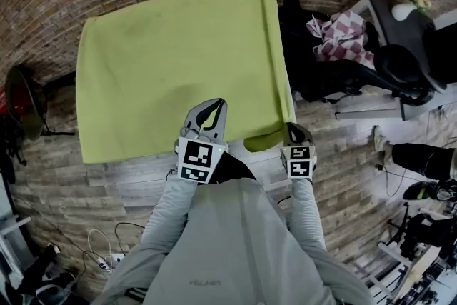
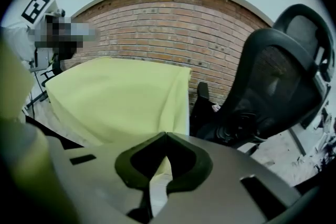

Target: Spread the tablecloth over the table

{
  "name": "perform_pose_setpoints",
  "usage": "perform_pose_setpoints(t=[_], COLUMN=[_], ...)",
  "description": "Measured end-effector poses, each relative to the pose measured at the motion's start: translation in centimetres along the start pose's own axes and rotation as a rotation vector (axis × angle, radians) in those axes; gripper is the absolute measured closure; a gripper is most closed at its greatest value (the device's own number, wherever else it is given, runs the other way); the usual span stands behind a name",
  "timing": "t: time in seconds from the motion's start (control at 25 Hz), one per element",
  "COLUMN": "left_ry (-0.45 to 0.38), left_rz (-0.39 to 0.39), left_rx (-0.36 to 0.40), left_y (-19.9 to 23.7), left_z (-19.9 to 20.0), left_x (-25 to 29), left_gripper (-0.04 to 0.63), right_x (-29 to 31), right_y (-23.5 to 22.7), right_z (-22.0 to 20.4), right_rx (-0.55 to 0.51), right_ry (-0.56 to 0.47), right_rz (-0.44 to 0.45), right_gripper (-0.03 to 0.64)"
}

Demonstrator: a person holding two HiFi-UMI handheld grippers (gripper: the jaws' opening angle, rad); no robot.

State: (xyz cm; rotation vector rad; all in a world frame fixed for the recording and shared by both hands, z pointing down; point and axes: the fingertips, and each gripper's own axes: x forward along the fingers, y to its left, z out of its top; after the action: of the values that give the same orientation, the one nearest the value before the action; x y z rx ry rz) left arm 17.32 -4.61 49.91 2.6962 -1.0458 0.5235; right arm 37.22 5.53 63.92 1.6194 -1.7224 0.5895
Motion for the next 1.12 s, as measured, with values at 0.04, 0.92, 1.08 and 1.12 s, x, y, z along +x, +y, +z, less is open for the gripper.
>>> perform_pose_setpoints(t=[0.04, 0.92, 1.08, 1.12], left_ry=[0.0, 0.019, 0.014, 0.013], left_rz=[-0.003, -0.028, -0.015, -0.012], left_rx=[0.002, 0.025, 0.021, 0.02], left_y=[-0.1, -1.0, -0.6, -0.5], left_z=[0.0, 0.3, 0.4, 0.5], left_x=[0.1, 1.8, 2.0, 2.0], left_gripper=[0.566, 0.566, 0.566, 0.566], right_x=[-0.3, -0.3, -0.4, -0.4], right_y=[-1.4, -9.4, -9.0, -8.9], right_z=[-0.3, -6.5, -4.7, -4.2], right_rx=[0.015, 0.143, 0.151, 0.148], right_ry=[0.003, 0.12, 0.062, 0.051], right_rz=[-0.03, -0.166, -0.152, -0.148], right_gripper=[0.592, 0.589, 0.589, 0.589])
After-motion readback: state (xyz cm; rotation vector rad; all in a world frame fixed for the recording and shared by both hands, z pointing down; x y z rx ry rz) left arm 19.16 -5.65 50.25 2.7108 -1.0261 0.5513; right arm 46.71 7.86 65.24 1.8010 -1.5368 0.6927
